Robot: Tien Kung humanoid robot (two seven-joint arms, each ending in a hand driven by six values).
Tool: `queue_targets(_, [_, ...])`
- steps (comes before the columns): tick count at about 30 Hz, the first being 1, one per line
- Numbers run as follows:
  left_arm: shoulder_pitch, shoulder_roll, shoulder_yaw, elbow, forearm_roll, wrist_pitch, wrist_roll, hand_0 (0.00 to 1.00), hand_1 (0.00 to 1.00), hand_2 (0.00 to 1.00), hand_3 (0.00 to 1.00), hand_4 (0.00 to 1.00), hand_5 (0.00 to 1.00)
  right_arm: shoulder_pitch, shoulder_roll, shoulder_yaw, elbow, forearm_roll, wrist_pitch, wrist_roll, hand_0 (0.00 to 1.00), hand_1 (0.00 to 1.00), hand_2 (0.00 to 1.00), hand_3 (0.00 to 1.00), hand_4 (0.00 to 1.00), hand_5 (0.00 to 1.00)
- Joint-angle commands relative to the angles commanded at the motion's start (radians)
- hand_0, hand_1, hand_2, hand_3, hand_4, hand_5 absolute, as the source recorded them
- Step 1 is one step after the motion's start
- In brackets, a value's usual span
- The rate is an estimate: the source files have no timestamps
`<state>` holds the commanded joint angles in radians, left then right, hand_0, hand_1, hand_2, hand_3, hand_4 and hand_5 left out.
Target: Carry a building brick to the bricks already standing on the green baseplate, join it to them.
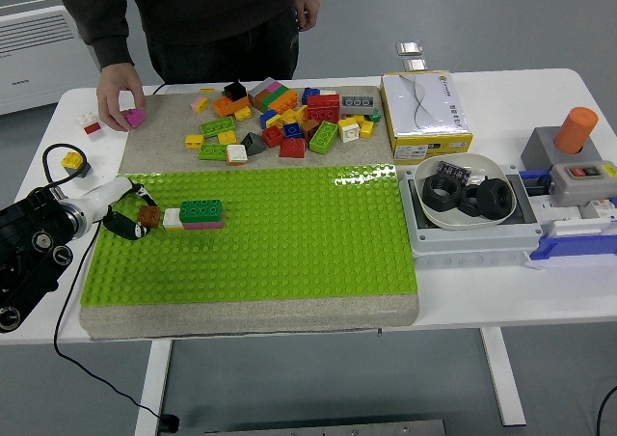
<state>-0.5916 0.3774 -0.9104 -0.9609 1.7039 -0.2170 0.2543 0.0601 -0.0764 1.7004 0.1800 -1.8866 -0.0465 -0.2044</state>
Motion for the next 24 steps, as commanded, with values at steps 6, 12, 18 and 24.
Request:
queue_targets(6, [0.004,-0.005,-0.012,-0.003,0.001,0.002,-0.003,0.998,0.998,0.983,0.578,0.736,0.002,-0.001,0.0,-0.001,0.0,0.001,0.0,0.0,0.71,0.727,0.778,0.789,0.846,0.998])
queue_targets(12, [0.007,-0.007,-0.015,-0.006,0.001,-0.002,-0.002,0.998,0.998,0.982,0.579,0.735,0.002,-0.001,0.0,0.0,0.0,-0.001,0.0,0.0,0.71,0.727,0.778,0.789,0.846,0.998])
queue_targets(18, [0.009,-0.009,-0.018,-0.009,0.001,-0.002,-0.005,0.998,0.998,0.98,0.579,0.734,0.002,-0.003,0.0,-0.001,0.0,0.0,0.0,-0.001,0.71,0.727,0.778,0.789,0.847,0.998])
queue_targets(24, [0.009,-0.002,-0.012,-0.002,-0.003,-0.003,-0.005,0.998,0.998,0.978,0.58,0.731,0.002,-0.004,0.0,-0.004,0.0,0.003,0.0,-0.001,0.71,0.727,0.778,0.789,0.847,0.998])
